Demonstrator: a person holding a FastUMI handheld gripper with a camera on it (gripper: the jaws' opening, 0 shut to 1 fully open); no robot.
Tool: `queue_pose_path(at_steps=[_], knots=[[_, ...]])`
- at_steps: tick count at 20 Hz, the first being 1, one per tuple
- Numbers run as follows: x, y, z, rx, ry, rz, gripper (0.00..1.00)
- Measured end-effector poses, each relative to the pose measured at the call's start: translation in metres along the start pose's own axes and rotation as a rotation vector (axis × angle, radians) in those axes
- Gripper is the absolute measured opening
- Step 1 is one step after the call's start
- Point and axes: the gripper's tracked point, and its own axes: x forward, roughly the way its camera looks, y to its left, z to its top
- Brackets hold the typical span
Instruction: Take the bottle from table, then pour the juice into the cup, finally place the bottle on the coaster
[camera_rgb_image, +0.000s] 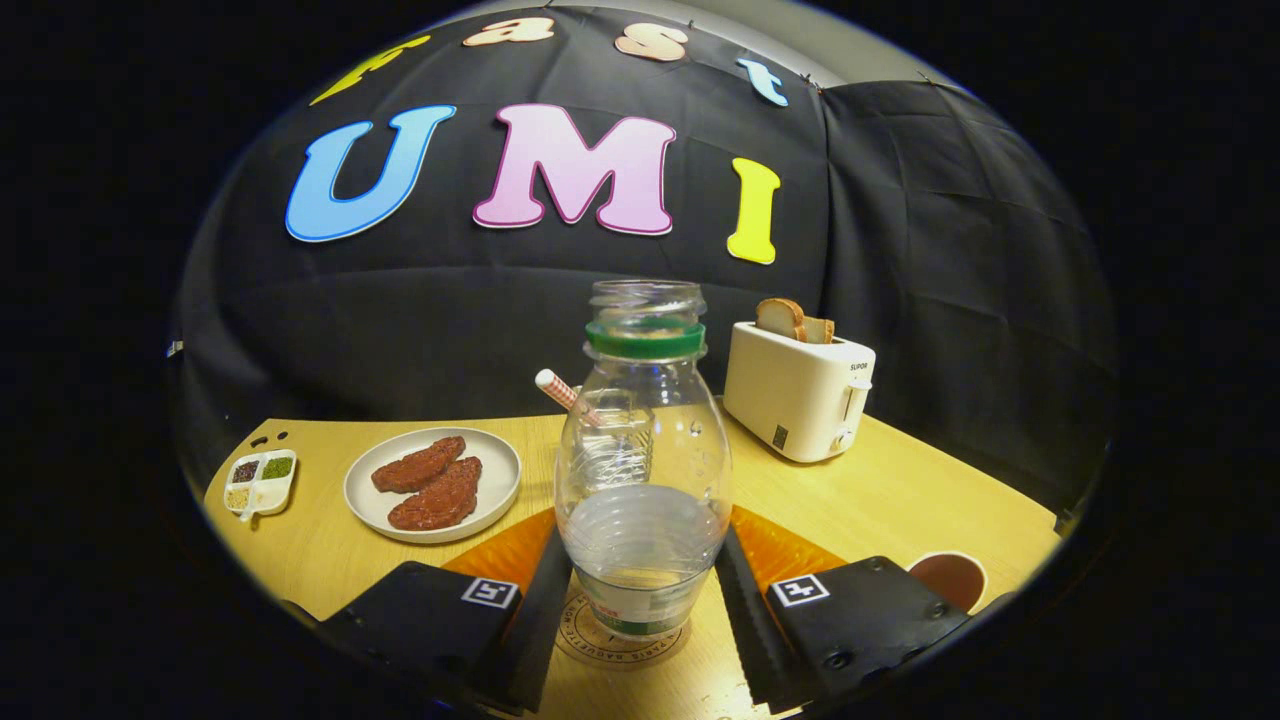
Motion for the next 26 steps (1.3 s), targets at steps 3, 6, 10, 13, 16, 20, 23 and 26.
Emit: queue_pose_path(at_steps=[3,6,10,13,16,20,23,26], knots=[[-0.002,-0.009,-0.002,-0.016,0.011,-0.041,0.80],[-0.009,-0.009,-0.002,-0.052,0.014,-0.047,1.00],[-0.016,-0.004,-0.007,-0.056,0.029,-0.035,0.98],[-0.025,-0.002,-0.004,-0.057,0.024,-0.035,0.98],[-0.036,-0.006,-0.006,-0.060,0.037,-0.055,0.98],[-0.055,-0.015,-0.009,-0.039,0.052,-0.087,0.98],[-0.079,-0.017,-0.007,-0.027,0.044,-0.088,0.98],[-0.109,-0.020,-0.004,-0.017,0.037,-0.086,0.98]])
